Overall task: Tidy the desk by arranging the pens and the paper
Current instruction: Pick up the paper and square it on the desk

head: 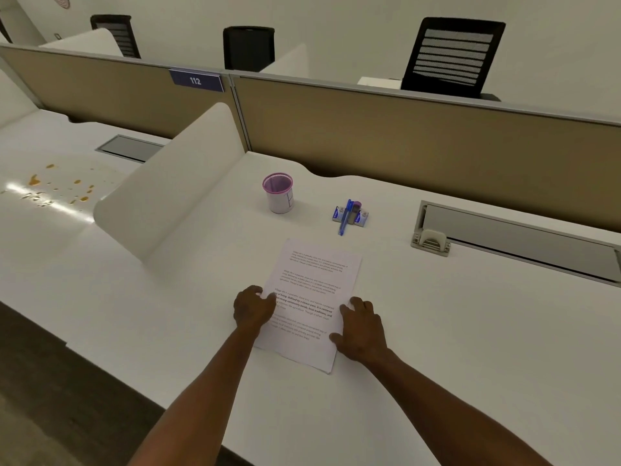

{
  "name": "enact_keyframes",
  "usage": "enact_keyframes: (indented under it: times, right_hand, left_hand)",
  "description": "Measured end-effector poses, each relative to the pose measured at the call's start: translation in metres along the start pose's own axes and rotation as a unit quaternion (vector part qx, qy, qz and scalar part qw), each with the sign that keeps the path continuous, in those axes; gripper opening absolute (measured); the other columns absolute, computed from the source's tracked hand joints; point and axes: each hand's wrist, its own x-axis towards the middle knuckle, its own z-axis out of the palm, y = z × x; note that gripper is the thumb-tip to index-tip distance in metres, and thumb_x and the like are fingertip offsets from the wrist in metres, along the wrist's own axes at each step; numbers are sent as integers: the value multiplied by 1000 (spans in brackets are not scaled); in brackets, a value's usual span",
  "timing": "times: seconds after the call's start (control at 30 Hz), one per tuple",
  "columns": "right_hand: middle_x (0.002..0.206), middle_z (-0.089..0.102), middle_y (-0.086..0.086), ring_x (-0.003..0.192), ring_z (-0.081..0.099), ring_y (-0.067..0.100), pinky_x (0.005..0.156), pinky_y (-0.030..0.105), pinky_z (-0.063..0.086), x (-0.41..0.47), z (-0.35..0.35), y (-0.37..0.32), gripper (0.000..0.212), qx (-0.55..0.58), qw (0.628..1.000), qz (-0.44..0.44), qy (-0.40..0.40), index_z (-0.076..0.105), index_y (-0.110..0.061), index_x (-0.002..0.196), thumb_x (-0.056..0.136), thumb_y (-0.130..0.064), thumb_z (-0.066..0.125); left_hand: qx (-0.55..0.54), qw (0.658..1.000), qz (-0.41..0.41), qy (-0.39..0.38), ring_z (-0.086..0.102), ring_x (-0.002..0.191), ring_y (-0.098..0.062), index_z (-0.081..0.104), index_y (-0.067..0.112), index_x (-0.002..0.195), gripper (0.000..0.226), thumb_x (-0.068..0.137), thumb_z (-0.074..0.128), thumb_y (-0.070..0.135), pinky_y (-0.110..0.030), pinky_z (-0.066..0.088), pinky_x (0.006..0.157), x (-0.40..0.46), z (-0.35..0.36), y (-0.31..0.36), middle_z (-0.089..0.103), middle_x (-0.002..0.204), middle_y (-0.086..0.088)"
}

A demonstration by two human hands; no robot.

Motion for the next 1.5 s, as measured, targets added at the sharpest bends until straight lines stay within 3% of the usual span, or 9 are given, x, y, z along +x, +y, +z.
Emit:
enact_keyframes:
  times: [0.33, 0.63, 0.9, 1.07, 1.23, 1.37, 1.5]
  right_hand:
    - [153, 31, 8, 137, 32, 28, 105, 42, 38, 2, 4, 1, 72, 3, 1000, 3, 6, 41, -18, 142, 83, -55, 59]
    - [156, 31, 5, 139, 30, 27, 106, 40, 37, 4, 10, 5, 76, 22, 1000, 1, 20, 40, -17, 144, 82, -56, 59]
    - [157, 30, 4, 140, 29, 26, 108, 40, 36, 5, 13, 8, 78, 30, 999, 3, 23, 39, -16, 146, 82, -56, 58]
    - [155, 34, 4, 140, 30, 23, 111, 39, 33, 6, 13, 14, 81, 96, 995, 12, 36, 36, -16, 149, 83, -59, 59]
    - [142, 50, 7, 126, 51, 23, 105, 36, 43, 8, -2, 22, 78, 268, 955, 70, 109, 41, -15, 146, 83, -51, 70]
    - [133, 58, 9, 108, 61, 19, 92, 33, 51, 17, -30, 34, 78, 403, 885, 169, 164, 41, -19, 146, 82, -48, 73]
    - [143, 50, 10, 129, 50, 25, 108, 42, 42, 37, -68, 56, 79, 370, 878, 176, 249, 38, -18, 147, 83, -49, 71]
  left_hand:
    - [-35, 999, -16, 12, 65, 101, -32, 65, 10, 111, 24, 88, 60, 17, -36, 50, 88, 4, -2, 8, 70, 110, -14]
    - [-92, 994, -51, 3, 64, 105, -29, 70, 11, 114, 27, 88, 63, 17, -37, 50, 96, 14, -3, 2, 71, 112, -11]
    - [-145, 987, -66, -10, 64, 103, -27, 73, 8, 106, 21, 89, 67, 19, -31, 49, 92, 20, -1, 2, 72, 108, -12]
    - [-196, 977, -79, -38, 65, 101, -29, 74, 9, 103, 18, 89, 66, 18, -37, 51, 95, 23, 3, -2, 72, 104, -11]
    - [-275, 953, -99, -75, 67, 102, -33, 73, 7, 104, 18, 89, 66, 13, -48, 52, 97, 23, 8, -2, 72, 105, -14]
    - [-327, 931, -116, -111, 68, 98, -34, 73, 9, 101, 14, 88, 67, 10, -51, 54, 93, 18, 11, 3, 73, 102, -14]
    - [-333, 923, -99, -163, 70, 94, -31, 74, 10, 100, 14, 89, 68, 11, -47, 56, 88, 13, 14, 15, 75, 99, -11]
